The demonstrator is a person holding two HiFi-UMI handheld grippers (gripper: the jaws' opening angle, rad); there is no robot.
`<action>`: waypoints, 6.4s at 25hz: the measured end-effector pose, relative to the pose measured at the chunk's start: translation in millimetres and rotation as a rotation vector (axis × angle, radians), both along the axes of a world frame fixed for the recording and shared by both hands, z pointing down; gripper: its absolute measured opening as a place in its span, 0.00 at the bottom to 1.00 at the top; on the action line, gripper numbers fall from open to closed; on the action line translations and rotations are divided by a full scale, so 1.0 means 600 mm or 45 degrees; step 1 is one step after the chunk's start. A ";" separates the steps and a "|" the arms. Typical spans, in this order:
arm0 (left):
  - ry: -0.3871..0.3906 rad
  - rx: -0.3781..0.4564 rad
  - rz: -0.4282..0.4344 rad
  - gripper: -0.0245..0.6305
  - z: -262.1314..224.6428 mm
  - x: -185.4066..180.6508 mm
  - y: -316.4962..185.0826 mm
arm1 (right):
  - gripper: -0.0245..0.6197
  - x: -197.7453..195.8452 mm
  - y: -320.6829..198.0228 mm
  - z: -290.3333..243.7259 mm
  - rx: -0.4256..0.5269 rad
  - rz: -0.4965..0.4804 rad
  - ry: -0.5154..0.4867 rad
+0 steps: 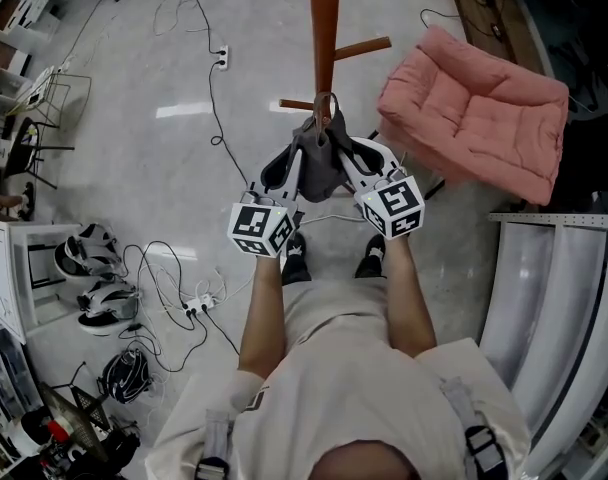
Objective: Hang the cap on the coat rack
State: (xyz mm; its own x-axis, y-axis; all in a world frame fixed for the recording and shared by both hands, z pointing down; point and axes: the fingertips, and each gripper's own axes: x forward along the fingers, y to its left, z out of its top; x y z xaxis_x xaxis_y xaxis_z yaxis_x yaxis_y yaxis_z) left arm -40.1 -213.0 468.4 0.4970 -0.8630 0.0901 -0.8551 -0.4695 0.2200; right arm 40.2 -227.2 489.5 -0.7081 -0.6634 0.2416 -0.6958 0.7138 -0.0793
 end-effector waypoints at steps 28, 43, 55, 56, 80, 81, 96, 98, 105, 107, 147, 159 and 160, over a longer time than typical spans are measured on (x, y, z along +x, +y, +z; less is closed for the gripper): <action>0.006 -0.086 0.023 0.10 0.056 0.004 -0.053 | 0.13 -0.004 -0.046 0.055 -0.065 0.007 0.064; -0.056 -0.156 -0.014 0.10 0.096 -0.007 -0.073 | 0.14 -0.009 -0.069 0.092 -0.106 0.014 0.093; -0.074 -0.217 -0.037 0.11 0.122 -0.022 -0.061 | 0.15 -0.009 -0.060 0.115 -0.149 0.036 0.109; -0.075 -0.218 -0.034 0.11 0.123 -0.020 -0.060 | 0.15 -0.008 -0.060 0.116 -0.152 0.043 0.108; -0.164 -0.189 0.132 0.22 0.121 -0.024 -0.013 | 0.30 0.018 -0.012 0.113 -0.155 0.268 0.084; -0.171 -0.186 0.144 0.22 0.121 -0.025 -0.010 | 0.30 0.018 -0.009 0.114 -0.154 0.277 0.080; -0.223 -0.166 0.312 0.22 0.130 -0.051 0.024 | 0.30 -0.003 0.064 0.122 -0.167 0.459 0.024; -0.224 -0.162 0.326 0.22 0.130 -0.050 0.028 | 0.30 -0.001 0.073 0.120 -0.162 0.475 0.019; -0.255 -0.125 0.356 0.18 0.125 -0.048 0.027 | 0.22 0.013 0.072 0.118 -0.143 0.539 -0.062; -0.245 -0.116 0.351 0.15 0.121 -0.051 0.021 | 0.18 0.012 0.069 0.115 -0.136 0.544 -0.065; -0.268 -0.133 0.421 0.05 0.123 -0.044 0.010 | 0.04 0.021 0.060 0.112 -0.144 0.572 -0.061; -0.265 -0.134 0.427 0.05 0.123 -0.043 0.014 | 0.04 0.014 0.064 0.116 -0.144 0.536 -0.027; -0.263 -0.135 0.425 0.05 0.123 -0.044 0.014 | 0.04 0.011 0.065 0.117 -0.145 0.528 -0.024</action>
State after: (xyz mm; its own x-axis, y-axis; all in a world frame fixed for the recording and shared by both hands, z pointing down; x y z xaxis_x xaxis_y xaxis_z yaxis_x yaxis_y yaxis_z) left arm -66.2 -204.4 542.2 0.7106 -0.6376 0.2976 -0.6907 -0.7129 0.1216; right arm 47.0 -188.0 559.5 -0.3920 -0.8628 0.3191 -0.9197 0.3599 -0.1567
